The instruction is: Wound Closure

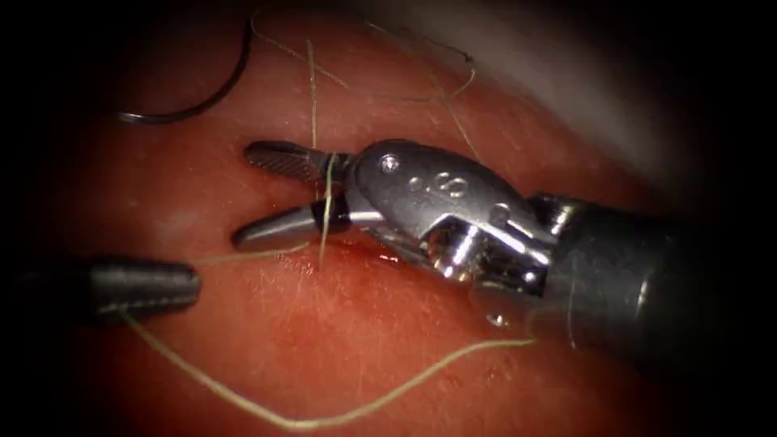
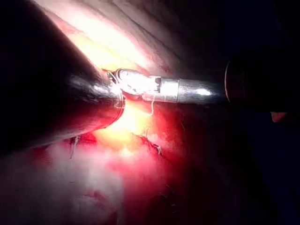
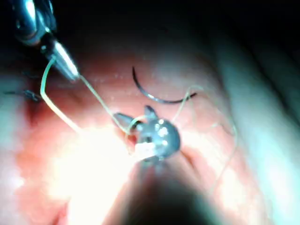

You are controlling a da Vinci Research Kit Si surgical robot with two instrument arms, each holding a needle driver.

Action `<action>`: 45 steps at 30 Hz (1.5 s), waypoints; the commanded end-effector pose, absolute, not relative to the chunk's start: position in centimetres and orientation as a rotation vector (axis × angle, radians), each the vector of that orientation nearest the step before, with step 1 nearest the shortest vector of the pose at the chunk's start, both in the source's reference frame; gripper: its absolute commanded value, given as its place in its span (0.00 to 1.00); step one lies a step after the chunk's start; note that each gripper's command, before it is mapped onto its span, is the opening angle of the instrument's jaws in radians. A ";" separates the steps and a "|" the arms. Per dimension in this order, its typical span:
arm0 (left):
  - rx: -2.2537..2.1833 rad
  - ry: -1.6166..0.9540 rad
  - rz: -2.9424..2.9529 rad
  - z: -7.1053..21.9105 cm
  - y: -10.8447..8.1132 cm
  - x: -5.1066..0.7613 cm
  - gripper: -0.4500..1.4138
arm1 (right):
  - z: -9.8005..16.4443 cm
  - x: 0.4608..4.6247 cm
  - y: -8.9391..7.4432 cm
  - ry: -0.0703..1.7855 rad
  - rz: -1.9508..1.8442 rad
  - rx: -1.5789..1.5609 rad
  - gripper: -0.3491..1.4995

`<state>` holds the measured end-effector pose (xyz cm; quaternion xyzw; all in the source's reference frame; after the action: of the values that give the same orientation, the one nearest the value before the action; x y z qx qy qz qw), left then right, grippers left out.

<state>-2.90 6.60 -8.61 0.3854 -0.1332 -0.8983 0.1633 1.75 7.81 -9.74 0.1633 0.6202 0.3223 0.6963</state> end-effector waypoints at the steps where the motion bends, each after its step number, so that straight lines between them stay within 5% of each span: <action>1: 1.096 -0.385 -2.550 -8.5 6.6 -2.93 0.05 | -9.7 1.82 7.8 1.379 0.709 0.361 0.65; 45: 1.261 -0.660 -2.333 -7.0 7.8 -3.19 0.05 | -9.9 1.95 7.5 1.433 0.567 0.505 0.45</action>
<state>-3.15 7.76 -7.01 0.4533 -0.2347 -0.8361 0.2011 1.88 7.49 -9.90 0.2259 0.6405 0.2547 0.6884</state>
